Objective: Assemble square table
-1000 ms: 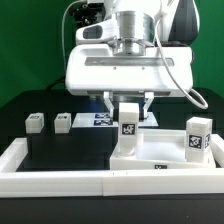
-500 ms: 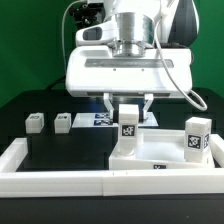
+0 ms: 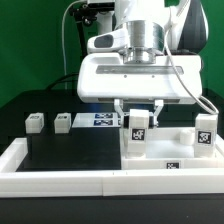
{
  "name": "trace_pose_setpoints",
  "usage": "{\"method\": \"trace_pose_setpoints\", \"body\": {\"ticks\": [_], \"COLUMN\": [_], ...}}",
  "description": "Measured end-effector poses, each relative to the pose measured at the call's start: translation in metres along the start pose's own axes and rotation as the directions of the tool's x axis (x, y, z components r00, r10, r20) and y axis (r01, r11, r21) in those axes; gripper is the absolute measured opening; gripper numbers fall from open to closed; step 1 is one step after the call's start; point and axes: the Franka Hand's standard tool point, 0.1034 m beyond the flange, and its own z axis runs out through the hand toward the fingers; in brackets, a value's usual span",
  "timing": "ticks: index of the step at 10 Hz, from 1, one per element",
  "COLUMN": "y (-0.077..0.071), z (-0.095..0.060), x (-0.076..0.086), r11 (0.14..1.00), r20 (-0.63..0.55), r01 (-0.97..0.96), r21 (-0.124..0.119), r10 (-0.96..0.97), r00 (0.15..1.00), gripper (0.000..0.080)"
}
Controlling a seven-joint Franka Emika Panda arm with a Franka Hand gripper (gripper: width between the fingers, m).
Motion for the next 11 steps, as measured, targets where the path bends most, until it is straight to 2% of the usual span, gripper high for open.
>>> {"method": "trace_pose_setpoints", "body": {"ticks": [4,5,6,7,11], "y": [-0.0006,-0.0006,-0.0006,-0.0006,0.0001], "z": [0.0015,0.0015,0.0015,0.0016,0.0015], "x": [-0.0022,-0.0023,-0.0023,-0.0024,-0.0029], "r11": [1.000,1.000,1.000,1.000,1.000], "r20": [0.036,0.037,0.037,0.037,0.044], "r01": [-0.004,-0.004,-0.004,-0.004,-0.002], "r21": [0.006,0.006,0.006,0.006,0.007], "r10": [0.003,0.003,0.003,0.003,0.002], "r00": [0.999,0.999,0.999,0.999,0.999], "gripper": [0.0292,0.0503,0.0503,0.0618,0.0648]}}
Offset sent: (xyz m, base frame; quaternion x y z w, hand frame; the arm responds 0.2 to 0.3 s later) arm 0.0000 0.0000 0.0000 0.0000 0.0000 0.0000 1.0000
